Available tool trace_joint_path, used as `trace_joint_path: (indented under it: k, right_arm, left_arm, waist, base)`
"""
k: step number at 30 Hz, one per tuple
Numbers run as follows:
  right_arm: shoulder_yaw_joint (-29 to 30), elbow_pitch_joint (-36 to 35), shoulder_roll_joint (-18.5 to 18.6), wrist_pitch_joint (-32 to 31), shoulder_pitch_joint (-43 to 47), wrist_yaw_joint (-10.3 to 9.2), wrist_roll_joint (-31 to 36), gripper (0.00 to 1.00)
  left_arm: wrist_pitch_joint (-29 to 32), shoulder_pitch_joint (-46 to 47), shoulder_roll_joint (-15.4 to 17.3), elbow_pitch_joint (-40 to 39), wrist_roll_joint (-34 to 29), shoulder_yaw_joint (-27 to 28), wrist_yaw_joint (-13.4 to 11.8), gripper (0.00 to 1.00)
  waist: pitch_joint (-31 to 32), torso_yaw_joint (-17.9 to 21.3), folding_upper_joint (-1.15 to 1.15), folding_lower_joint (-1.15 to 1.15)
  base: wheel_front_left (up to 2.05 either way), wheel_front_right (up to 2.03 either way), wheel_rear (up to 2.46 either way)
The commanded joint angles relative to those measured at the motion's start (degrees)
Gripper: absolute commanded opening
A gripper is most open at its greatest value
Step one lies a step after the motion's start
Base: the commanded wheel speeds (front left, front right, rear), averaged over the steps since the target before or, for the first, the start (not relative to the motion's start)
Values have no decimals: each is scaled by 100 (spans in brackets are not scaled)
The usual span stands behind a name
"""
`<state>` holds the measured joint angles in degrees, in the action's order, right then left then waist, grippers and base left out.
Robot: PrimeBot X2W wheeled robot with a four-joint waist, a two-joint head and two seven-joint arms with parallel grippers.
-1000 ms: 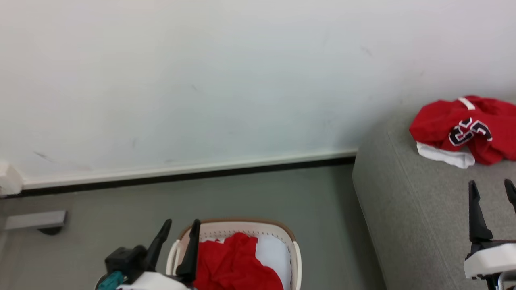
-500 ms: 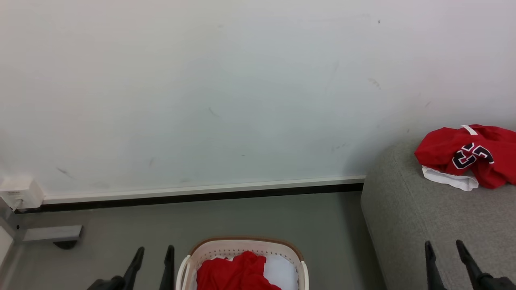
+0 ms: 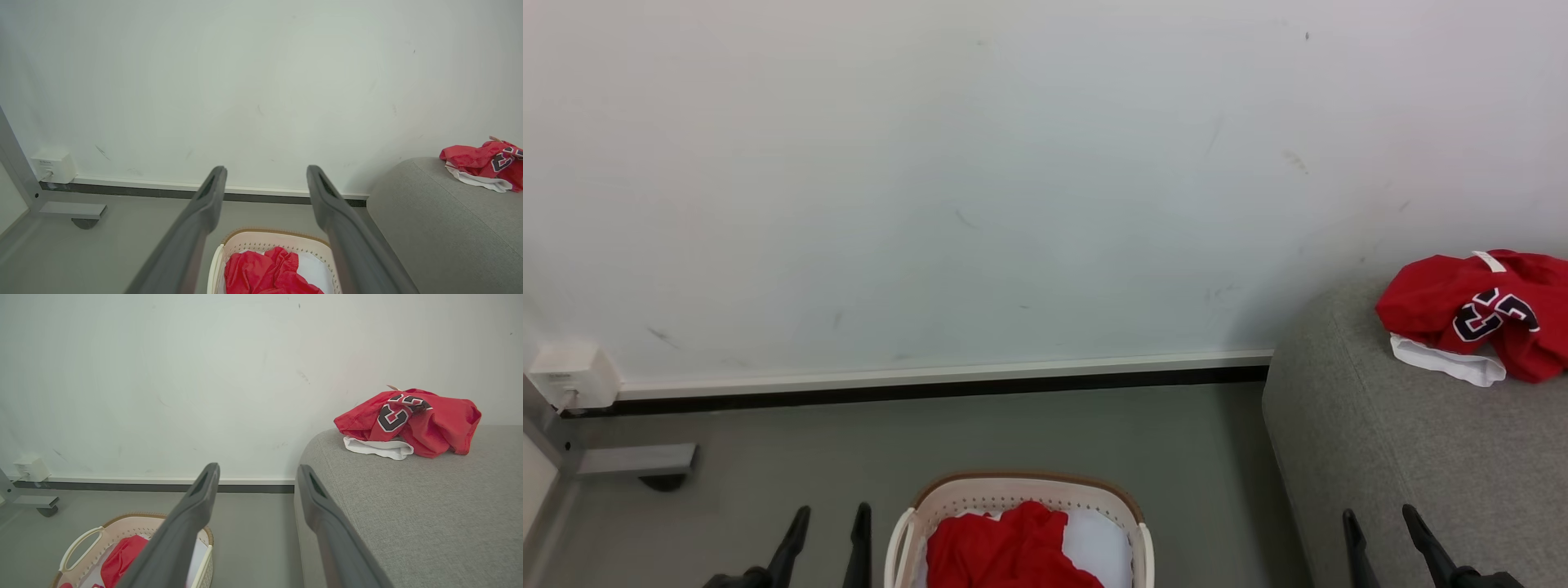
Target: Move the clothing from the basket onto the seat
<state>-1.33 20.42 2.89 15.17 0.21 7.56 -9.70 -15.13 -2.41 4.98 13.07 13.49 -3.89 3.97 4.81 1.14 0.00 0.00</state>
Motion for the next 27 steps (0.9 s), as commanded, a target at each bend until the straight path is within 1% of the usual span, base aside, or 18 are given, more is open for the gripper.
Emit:
trace_joint_path:
  k: [1, 9, 14, 16, 20, 24, 27]
  right_arm:
    - [-12, 13, 4, -4, 0, -14, -36, 100]
    - [-48, -14, 3, -4, -109, -14, -48, 100]
    - [-88, -87, 4, -4, -219, -15, -44, 100]
    - [-110, -120, 3, -4, -295, -15, -45, 100]
    - [-204, -256, 2, -4, -558, -15, -83, 100]
    - [-267, -353, 2, -4, -846, -15, -213, 100]
    - [-321, -433, 4, -4, -1042, -15, -289, 100]
  left_arm:
    - [-3, -21, -9, 31, -114, 53, 31, 100]
    - [-3, 73, -72, 66, -252, 123, 137, 100]
    - [-2, 284, -65, 248, -416, -50, 240, 100]
    - [1, 402, -1, 502, -488, -270, 275, 100]
    - [234, 986, 210, 931, -613, -796, 335, 100]
    - [614, 1573, 503, 1356, -693, -1358, 353, 100]
    - [856, 2005, 789, 1613, -517, -1892, 350, 100]
  waist:
    - [-14, 5, 0, 0]
    - [-145, 79, 0, 0]
    - [-409, 218, 0, 0]
    - [-549, 291, 0, 0]
    - [-1127, 479, 0, 0]
    - [-1651, 719, 0, 0]
    - [-1987, 907, 0, 0]
  base:
    - [0, 0, 0]
    - [0, 0, 0]
    - [0, 0, 0]
    - [0, 0, 0]
    - [0, 0, 0]
    - [0, 0, 0]
    - [0, 0, 0]
